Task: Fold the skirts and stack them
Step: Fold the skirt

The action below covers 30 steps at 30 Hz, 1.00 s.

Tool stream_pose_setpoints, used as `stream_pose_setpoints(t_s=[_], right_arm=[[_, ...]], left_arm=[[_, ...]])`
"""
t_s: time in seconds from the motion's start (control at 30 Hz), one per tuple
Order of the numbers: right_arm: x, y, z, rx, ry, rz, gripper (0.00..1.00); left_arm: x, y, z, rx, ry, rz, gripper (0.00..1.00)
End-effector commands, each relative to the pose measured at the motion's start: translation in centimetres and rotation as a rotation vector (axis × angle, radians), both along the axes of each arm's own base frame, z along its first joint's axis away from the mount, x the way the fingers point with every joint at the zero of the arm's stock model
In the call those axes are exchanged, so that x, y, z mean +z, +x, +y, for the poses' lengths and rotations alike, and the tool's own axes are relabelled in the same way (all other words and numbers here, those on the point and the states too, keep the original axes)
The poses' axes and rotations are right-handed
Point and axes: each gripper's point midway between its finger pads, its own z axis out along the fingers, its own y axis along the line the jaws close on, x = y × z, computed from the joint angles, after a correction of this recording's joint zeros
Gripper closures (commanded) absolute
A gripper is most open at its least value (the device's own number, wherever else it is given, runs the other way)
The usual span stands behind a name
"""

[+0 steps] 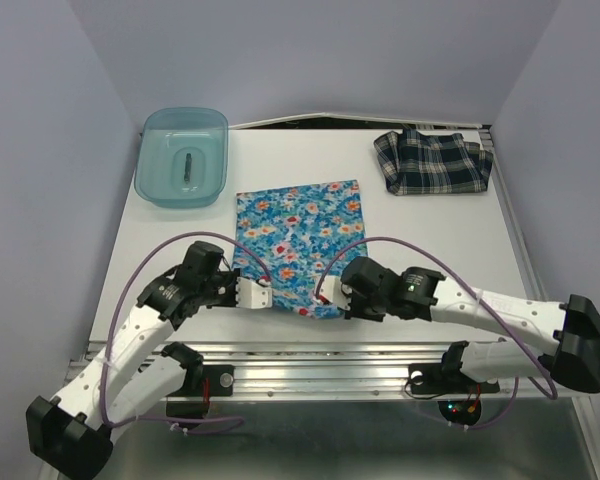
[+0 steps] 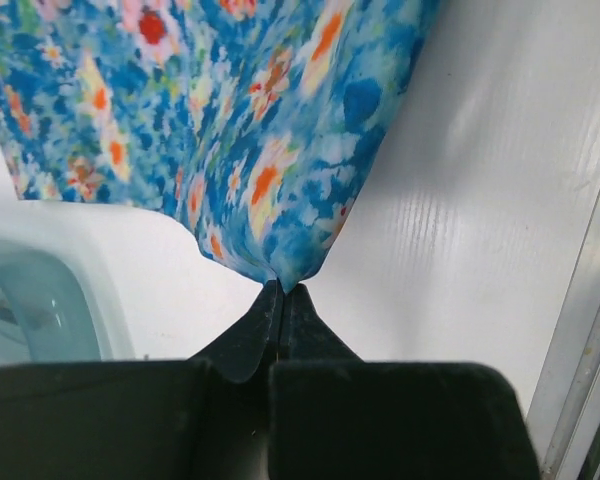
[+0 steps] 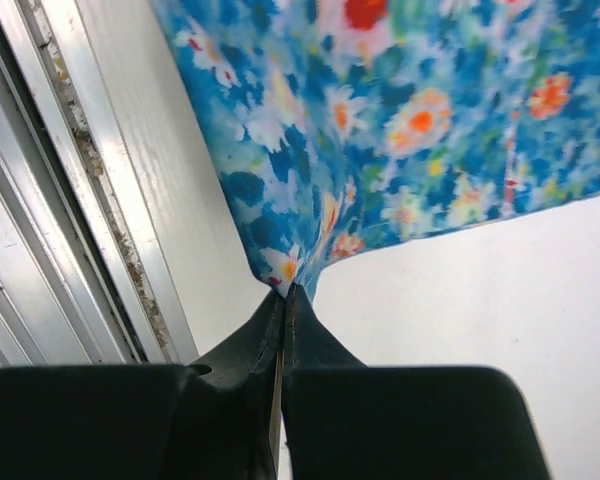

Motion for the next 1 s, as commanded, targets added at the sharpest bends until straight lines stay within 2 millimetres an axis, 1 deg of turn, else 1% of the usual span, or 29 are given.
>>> stream_pose_setpoints(t_s=[0.0,0.03,0.07,0.1,0.13,0.17,0.2,0.27,0.3,0.43,0.47,0.57,0.6,0.63,0.7,0.73,0.77,0.8,0.83,0.93,0.97], right_arm=[[2.7,1.4,0.1,0.001,0.034,-0.072,0.99],[3.1,2.2,0.6,-0.008,0.053,-0.108,0.99],[3.3,2.9,0.9,-0.026,0.062,-0.139,0.99],[4.1,4.1,0.9,-0.064,0.063,-0.202,0.99],[4.9,5.2,1.5,-0.092,0.096,-0.235,0.99],[5.4,6.2,1.3,-0.131,0.106,-0.237,0.99],[6.9,6.8,2.2,-0.134,0.158,-0.233,0.99],[8.1,7.9,2.2,-0.158,0.174,-0.248,0.99],[9.1,8.7,1.9,-0.182,0.181,-0.259,0.99],[10.4,9.5,1.3,-0.2,0.216,-0.243,0.99],[11.3,9.9,1.3,-0.205,0.234,-0.253,0.99],[12.8,11.1,0.8,-0.221,0.256,-0.28,0.99],[13.9,11.5,0.7,-0.217,0.267,-0.302,0.99],[14.5,12.0,0.2,-0.231,0.27,-0.316,0.99],[15.5,12.4,-0.1,-0.228,0.282,-0.33,0.99],[15.7,12.3,-0.1,-0.221,0.28,-0.329,0.99],[15.7,12.0,-0.7,-0.219,0.267,-0.32,0.99],[15.9,11.6,-0.6,-0.201,0.27,-0.307,0.99],[16.1,11.1,-0.9,-0.191,0.258,-0.294,0.99],[17.2,10.5,-1.7,-0.169,0.249,-0.309,0.99],[17.5,10.3,-1.9,-0.166,0.246,-0.313,0.99]], left_arm=[[1.9,-0.4,0.3,0.072,-0.054,-0.029,1.0],[1.8,-0.2,0.5,0.087,-0.049,-0.036,1.0],[2.2,0.5,0.3,0.107,-0.067,-0.059,1.0],[2.6,1.0,0.1,0.145,-0.091,-0.06,1.0],[2.9,1.2,-0.2,0.151,-0.106,-0.057,1.0],[3.1,1.5,-0.6,0.158,-0.119,-0.044,1.0],[4.1,1.8,-1.1,0.18,-0.158,-0.042,1.0],[5.1,2.0,-2.1,0.173,-0.202,-0.023,1.0],[6.3,2.1,-2.6,0.176,-0.242,-0.026,1.0],[8.5,2.4,-3.3,0.186,-0.305,-0.039,1.0],[9.3,2.5,-3.4,0.204,-0.333,-0.041,1.0],[10.6,2.7,-3.3,0.22,-0.369,-0.048,1.0],[10.9,2.7,-3.3,0.226,-0.38,-0.049,1.0],[11.5,2.6,-3.5,0.217,-0.39,-0.054,1.0],[11.7,2.5,-3.5,0.209,-0.39,-0.056,1.0],[12.2,2.5,-3.5,0.205,-0.394,-0.064,1.0],[12.1,2.1,-3.4,0.197,-0.383,-0.054,1.0],[12.0,1.8,-3.2,0.184,-0.368,-0.052,1.0],[12.2,1.7,-3.1,0.156,-0.351,-0.069,1.0],[12.3,1.2,-2.4,0.138,-0.316,-0.087,1.0],[12.1,0.7,-2.2,0.132,-0.303,-0.075,1.0]])
